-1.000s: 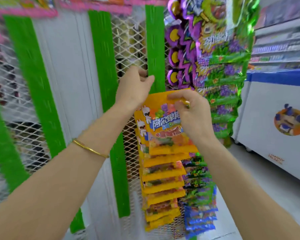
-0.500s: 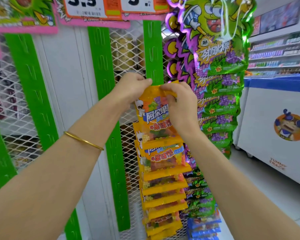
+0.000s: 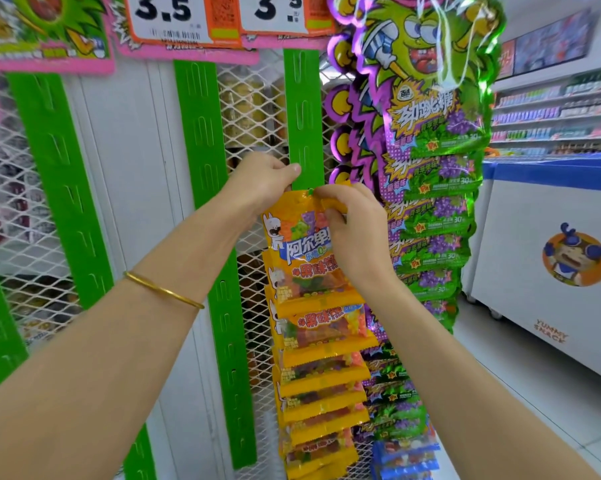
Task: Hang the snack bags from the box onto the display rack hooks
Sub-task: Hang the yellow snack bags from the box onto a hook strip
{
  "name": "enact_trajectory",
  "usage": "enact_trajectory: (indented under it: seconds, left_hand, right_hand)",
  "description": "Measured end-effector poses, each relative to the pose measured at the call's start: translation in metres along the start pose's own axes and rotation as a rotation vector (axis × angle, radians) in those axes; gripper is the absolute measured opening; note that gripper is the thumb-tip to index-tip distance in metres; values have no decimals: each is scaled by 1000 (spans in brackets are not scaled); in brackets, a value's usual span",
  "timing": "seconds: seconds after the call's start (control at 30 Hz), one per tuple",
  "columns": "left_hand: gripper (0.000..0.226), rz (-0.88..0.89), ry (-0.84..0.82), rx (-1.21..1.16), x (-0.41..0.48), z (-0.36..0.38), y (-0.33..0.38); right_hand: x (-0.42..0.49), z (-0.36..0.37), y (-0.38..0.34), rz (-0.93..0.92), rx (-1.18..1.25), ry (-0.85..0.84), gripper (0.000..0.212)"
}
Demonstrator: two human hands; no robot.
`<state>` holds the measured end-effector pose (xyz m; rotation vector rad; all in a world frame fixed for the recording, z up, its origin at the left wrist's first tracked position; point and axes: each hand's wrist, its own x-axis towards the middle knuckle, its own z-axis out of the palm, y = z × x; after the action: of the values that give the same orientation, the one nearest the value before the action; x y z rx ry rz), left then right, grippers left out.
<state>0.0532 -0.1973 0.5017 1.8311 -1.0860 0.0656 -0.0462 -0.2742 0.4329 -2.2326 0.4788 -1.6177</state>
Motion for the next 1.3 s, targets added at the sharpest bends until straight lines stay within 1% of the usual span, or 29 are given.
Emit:
enact_trajectory:
  seconds: [0.07,0.23,0.37,0.57,0.63,0.73,0.87,0.93,1.0,1.03,1.1,1.2,1.3]
  left_hand:
    - [32,24,2,-6,-2,-1,-1]
    - [12,106,-14,-15,-15,2,-11]
    - [16,118,18,-42,-19,6,-17]
    - [19,125,60,-5,-18,9,-19]
    - [18,135,72,15,-18,10,-20]
    - [20,193,116,53,-24,10,-22]
    - [24,322,236,82,-42,10,-30]
    - [28,388,296,187,-52,11,-40]
    - [31,409,356,279,-69,13,-51]
    - [31,407,372,282,-81,15,-57]
    - [29,385,350,229,-112,22,-72]
    - [29,306,214,159,-166,43,-112]
    - [28,217,55,147,-221,70,-169]
  right_hand:
    - [-1,0,1,18,-5,-22,35]
    - [-13,1,9,83,19,-63,29]
    - [-13,2,8,105,33,-68,27]
    - [-13,4,9,123,11,-94,28]
    - [-16,4,8,99,0,-46,28]
    - [-28,0,5,40,9,71,28]
    - [-46,-5,7,-67,-211,217,31]
    - [-56,-10,6,-68,-242,233,32]
    - [-71,-15,6,-66,-203,195,30]
    - [-81,-17,6,-58,-163,156,27]
    - [-105,-19,8,-20,-66,53,22]
    - [-153,-19,19,74,33,-137,17]
    - [-212,-16,39,191,82,-339,20]
